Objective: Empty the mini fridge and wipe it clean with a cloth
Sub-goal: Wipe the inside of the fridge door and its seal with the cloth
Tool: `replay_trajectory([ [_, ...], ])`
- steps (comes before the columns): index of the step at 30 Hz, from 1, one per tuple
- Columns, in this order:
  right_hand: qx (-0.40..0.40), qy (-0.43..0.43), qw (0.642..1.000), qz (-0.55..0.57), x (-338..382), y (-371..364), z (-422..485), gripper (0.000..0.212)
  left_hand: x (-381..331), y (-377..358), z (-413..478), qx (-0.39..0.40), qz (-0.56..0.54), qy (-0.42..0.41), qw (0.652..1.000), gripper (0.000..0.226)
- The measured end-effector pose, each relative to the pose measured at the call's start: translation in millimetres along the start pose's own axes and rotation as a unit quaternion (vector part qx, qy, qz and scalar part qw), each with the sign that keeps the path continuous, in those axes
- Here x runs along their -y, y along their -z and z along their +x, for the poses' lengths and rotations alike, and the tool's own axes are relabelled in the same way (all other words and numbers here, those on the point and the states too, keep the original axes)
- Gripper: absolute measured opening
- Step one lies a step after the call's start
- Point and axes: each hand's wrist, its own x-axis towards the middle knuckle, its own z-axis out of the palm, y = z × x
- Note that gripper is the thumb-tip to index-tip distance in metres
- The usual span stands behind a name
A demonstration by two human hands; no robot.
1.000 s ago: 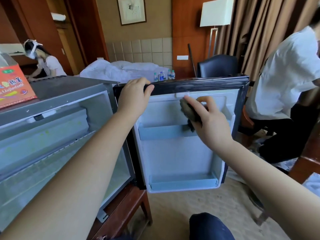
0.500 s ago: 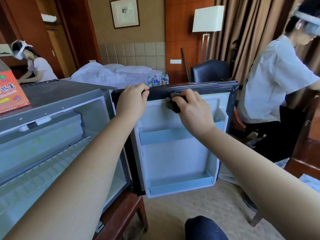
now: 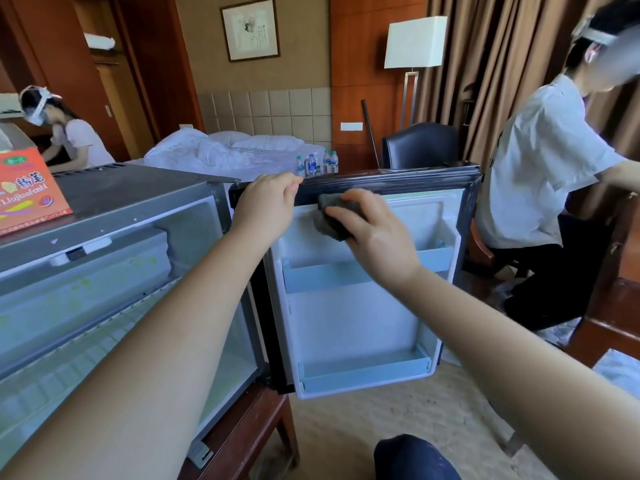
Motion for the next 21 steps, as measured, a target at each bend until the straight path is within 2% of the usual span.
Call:
replay_trajectory([
  [4, -0.019, -0.04, 0.999, 0.028, 31, -36, 16, 0.036, 3, 4, 3, 0.033, 0.004, -0.005, 0.999, 0.035],
  [10, 0.032, 0.022, 0.999, -0.017, 14, -37, 22, 0.036, 1, 1, 4, 0.034, 0.012, 0.007, 0.999, 0.037],
  [15, 0.038, -0.008, 0.998, -0.053, -25, -14, 7, 0.039, 0, -2, 2, 0.023, 0.01, 0.01, 1.0, 0.037],
  [19, 0.029, -0.107, 0.993, -0.032, -2, -29, 19, 0.031, -2, -4, 1, 0.017, 0.012, 0.002, 1.0, 0.037],
  [21, 0.035, -0.1, 0.994, 0.004, 16, -36, 19, 0.028, -2, -4, 0, 0.019, 0.021, 0.0, 1.0, 0.037],
])
